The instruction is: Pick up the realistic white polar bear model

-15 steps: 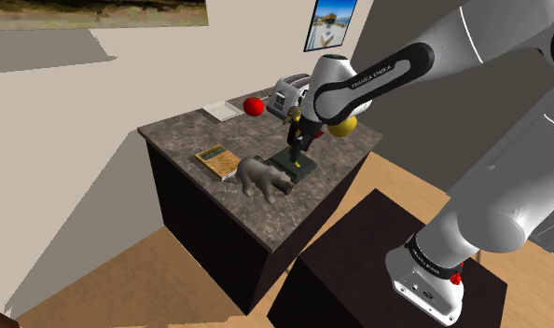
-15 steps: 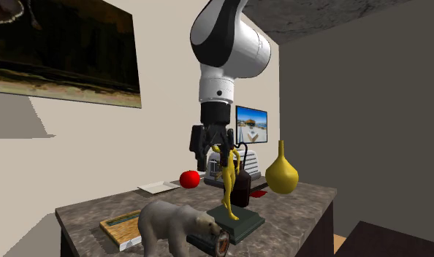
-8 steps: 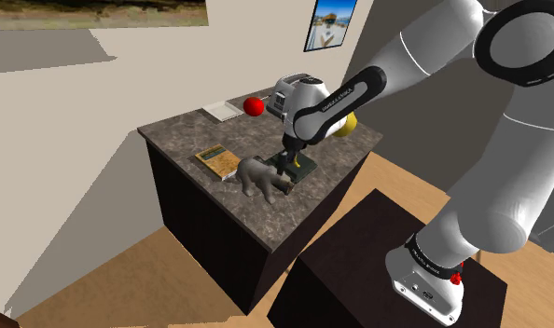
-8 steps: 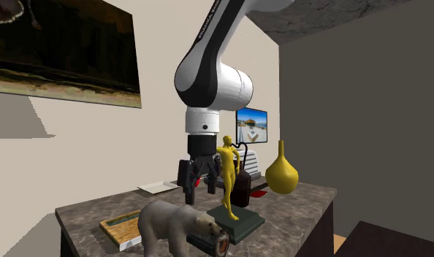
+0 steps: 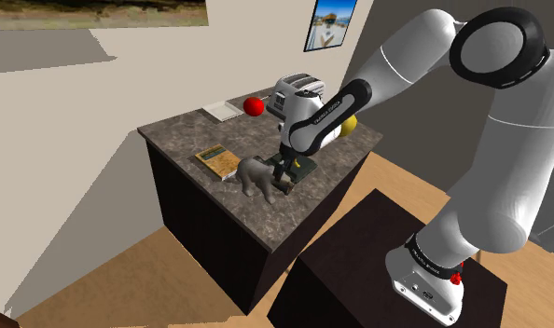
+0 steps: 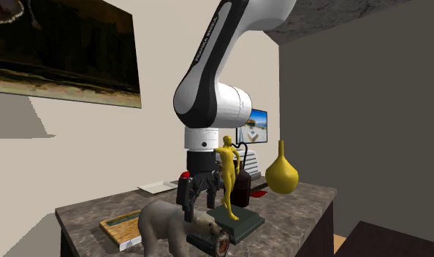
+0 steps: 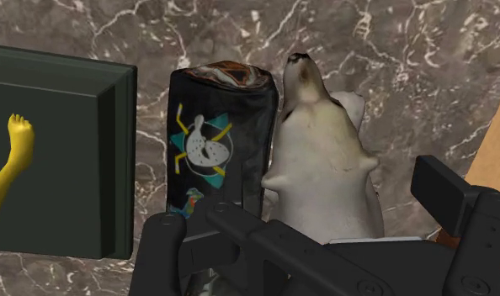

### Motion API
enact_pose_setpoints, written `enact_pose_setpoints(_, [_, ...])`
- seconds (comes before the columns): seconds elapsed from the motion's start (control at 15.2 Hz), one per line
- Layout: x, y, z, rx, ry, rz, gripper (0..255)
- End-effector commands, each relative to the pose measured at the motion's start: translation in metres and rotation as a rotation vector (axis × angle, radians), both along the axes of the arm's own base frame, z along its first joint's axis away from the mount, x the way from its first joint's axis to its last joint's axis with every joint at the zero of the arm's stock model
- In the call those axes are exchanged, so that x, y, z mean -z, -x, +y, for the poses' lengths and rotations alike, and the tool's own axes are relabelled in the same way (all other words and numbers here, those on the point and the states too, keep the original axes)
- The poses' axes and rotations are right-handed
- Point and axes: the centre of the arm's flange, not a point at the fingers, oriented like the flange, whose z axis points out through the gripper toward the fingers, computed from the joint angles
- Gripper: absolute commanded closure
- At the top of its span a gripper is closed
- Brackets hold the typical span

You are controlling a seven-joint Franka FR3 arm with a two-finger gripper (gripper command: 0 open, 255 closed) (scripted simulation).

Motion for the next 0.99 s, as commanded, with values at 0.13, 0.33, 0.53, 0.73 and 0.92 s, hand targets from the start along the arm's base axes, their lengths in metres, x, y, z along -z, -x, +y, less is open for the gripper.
enact_pose_setpoints(0.13, [0.002, 0.0, 0.0, 0.0, 0.0, -0.001, 255])
enact_pose_setpoints(0.33, [0.002, 0.0, 0.0, 0.0, 0.0, -0.001, 255])
enact_pose_setpoints(0.53, [0.002, 0.0, -0.001, 0.0, 0.0, -0.001, 255])
enact_pose_setpoints(0.73, [-0.009, 0.0, 0.0, 0.0, 0.0, -0.001, 255])
enact_pose_setpoints(0.92, [-0.024, 0.0, 0.0, 0.0, 0.0, -0.001, 255])
